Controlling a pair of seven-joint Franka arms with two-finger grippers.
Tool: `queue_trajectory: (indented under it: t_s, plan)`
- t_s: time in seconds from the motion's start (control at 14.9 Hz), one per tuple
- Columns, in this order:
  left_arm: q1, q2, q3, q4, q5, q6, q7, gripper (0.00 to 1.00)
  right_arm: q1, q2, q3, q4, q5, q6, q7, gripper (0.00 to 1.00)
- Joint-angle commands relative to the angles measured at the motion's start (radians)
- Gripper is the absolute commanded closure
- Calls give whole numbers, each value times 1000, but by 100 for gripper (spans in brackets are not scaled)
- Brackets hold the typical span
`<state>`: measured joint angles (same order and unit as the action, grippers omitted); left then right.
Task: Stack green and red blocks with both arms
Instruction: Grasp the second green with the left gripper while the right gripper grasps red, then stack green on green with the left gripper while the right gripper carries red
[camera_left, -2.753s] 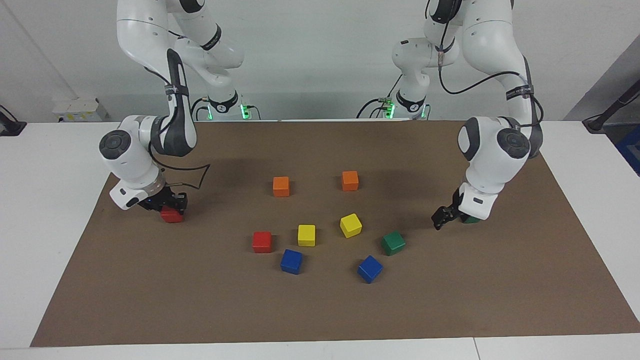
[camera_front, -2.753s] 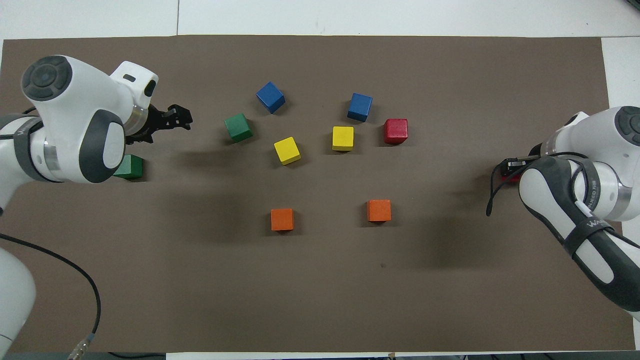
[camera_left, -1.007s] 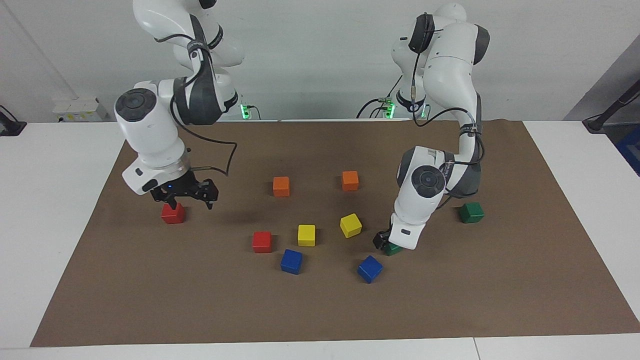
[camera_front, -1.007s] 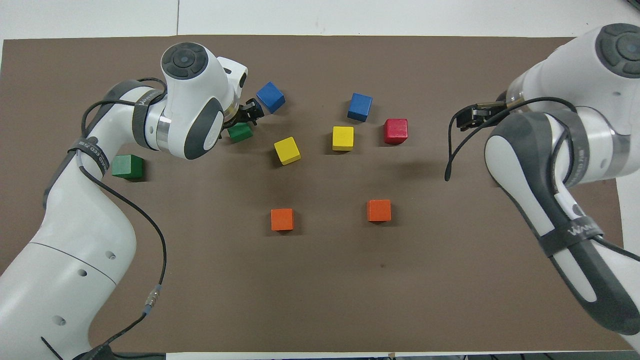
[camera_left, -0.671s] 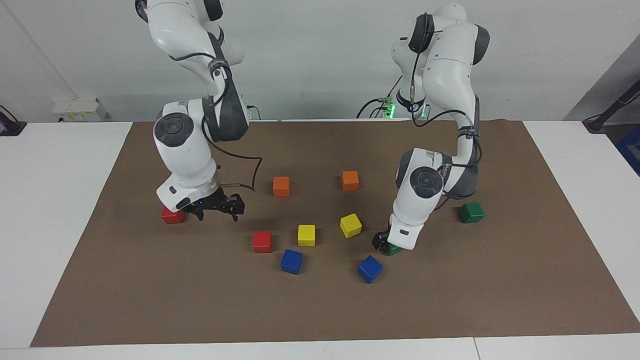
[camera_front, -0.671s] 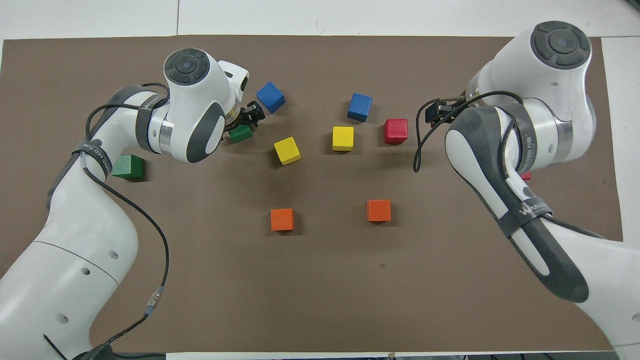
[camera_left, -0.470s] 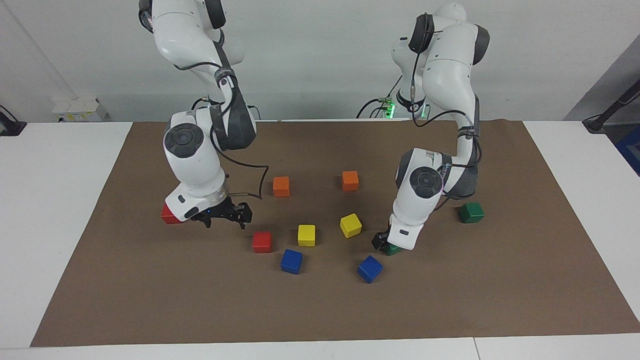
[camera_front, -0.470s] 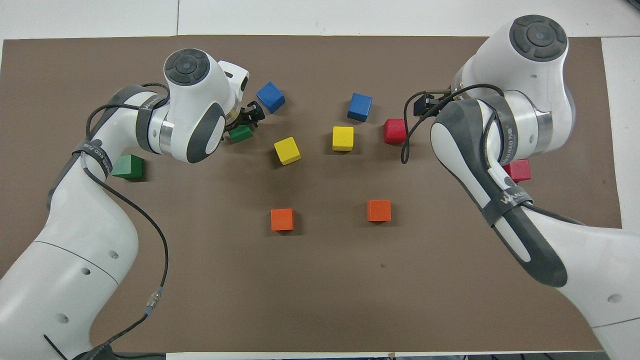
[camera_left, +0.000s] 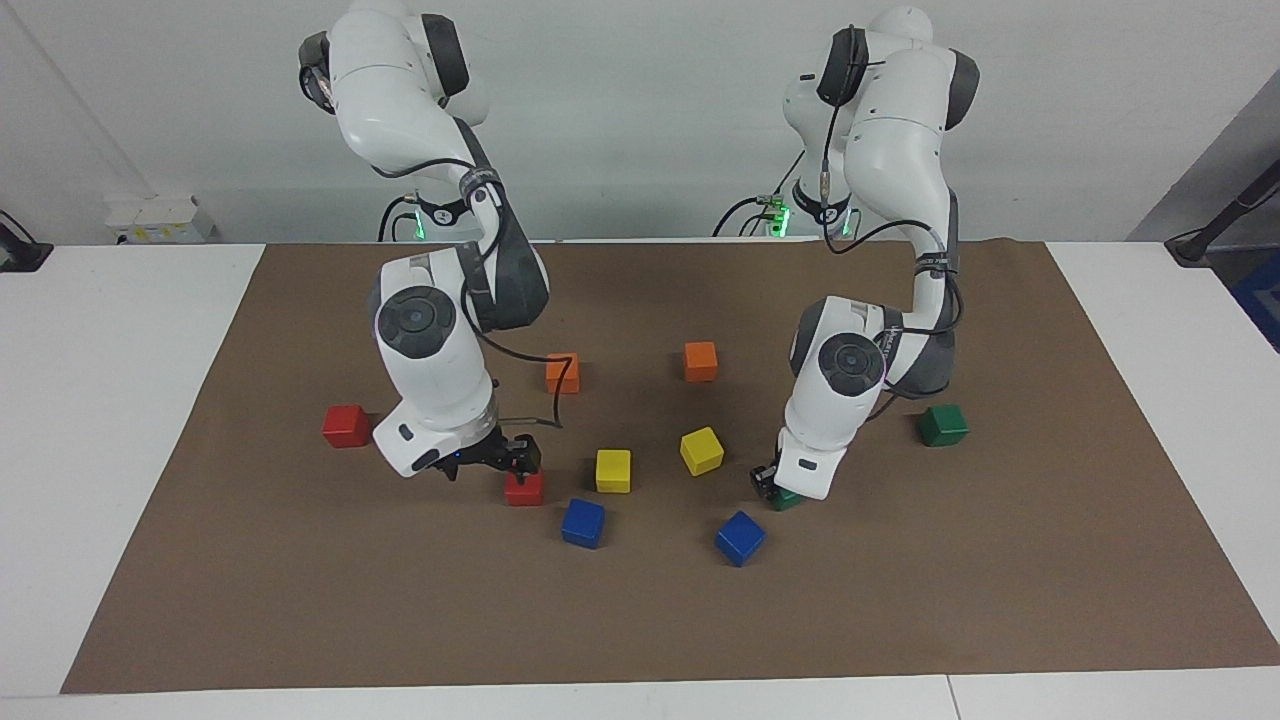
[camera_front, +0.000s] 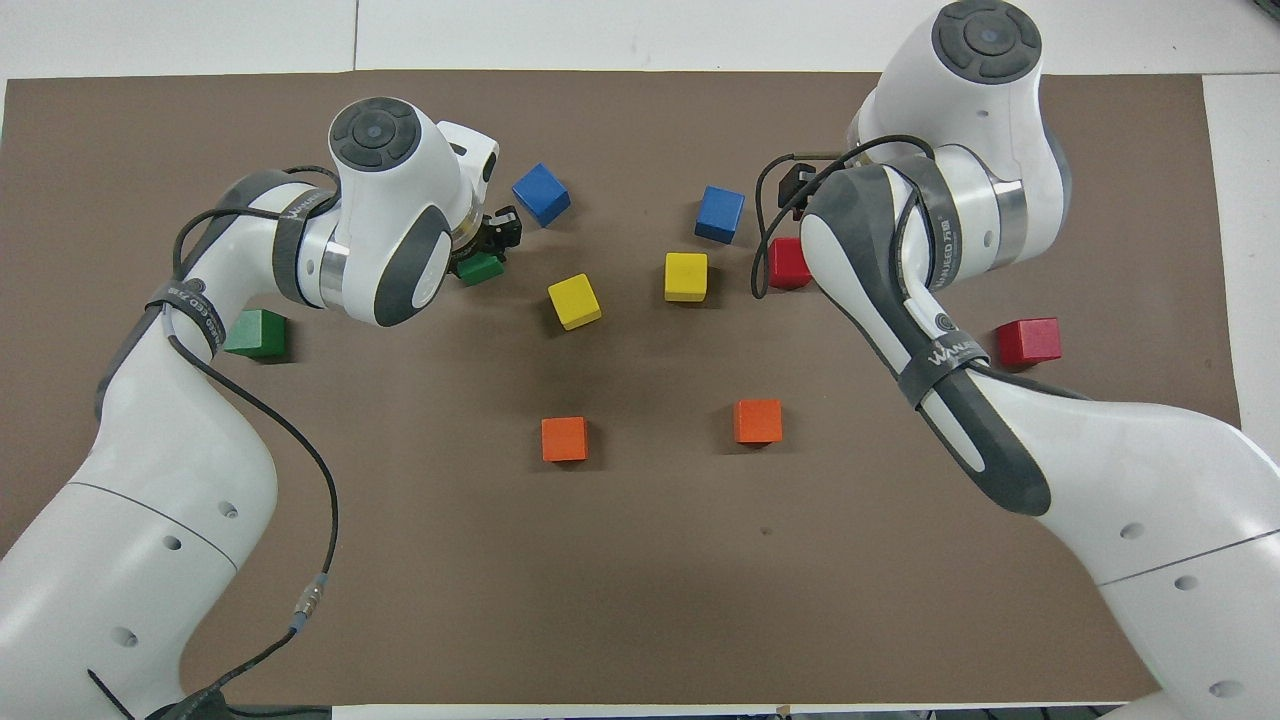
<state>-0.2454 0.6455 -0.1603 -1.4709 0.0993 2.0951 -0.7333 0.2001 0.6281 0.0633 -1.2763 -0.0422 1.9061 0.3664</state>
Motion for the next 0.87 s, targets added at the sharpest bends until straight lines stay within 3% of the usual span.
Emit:
queue_trajectory:
  t_s: [0.0, 0.07, 0.2, 0.34, 0.6, 0.81]
  plan:
    - [-9, -10, 11, 27, 16, -78, -18, 100, 25, 74, -2, 91, -13, -19, 46, 0]
    - [-2, -12, 11, 32, 23, -98, -12, 100, 30, 74, 0, 91, -15, -18, 57, 0]
    - [20, -91, 11, -4, 17, -124, 32, 100, 36, 74, 0, 84, -13, -15, 74, 0]
    - [76, -182, 8, -66, 14, -182, 192, 100, 36, 68, 1, 77, -1, 17, 75, 0]
    - [152, -295, 11, -162, 10, -234, 420, 100, 22, 36, 1, -40, -2, 99, 71, 0]
    - [234, -340, 10, -229, 10, -231, 586, 100, 22, 2, 1, -121, -2, 139, 68, 0]
